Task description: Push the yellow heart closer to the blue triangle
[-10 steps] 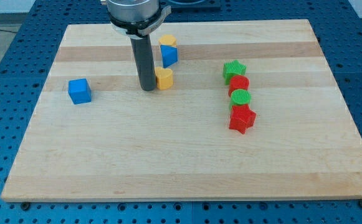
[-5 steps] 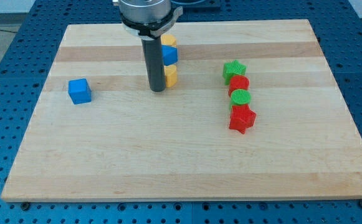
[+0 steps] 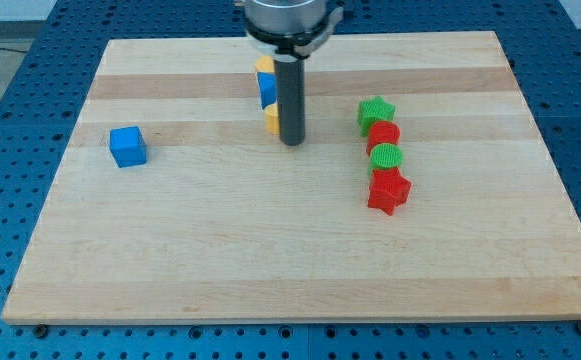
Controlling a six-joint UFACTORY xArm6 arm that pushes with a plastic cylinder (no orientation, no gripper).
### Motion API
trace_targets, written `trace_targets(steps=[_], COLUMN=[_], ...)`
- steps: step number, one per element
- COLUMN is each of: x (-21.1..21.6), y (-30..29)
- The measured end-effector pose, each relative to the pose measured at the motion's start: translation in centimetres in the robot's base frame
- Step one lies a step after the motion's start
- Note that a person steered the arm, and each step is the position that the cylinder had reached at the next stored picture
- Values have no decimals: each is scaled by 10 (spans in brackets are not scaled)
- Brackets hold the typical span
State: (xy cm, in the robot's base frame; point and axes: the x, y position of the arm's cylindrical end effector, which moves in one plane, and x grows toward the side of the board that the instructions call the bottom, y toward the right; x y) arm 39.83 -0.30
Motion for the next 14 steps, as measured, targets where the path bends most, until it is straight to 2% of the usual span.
trace_targets(steps=[1,3,5,14], x=[0,-3,-10,-24], y=[9,-25,8,-13])
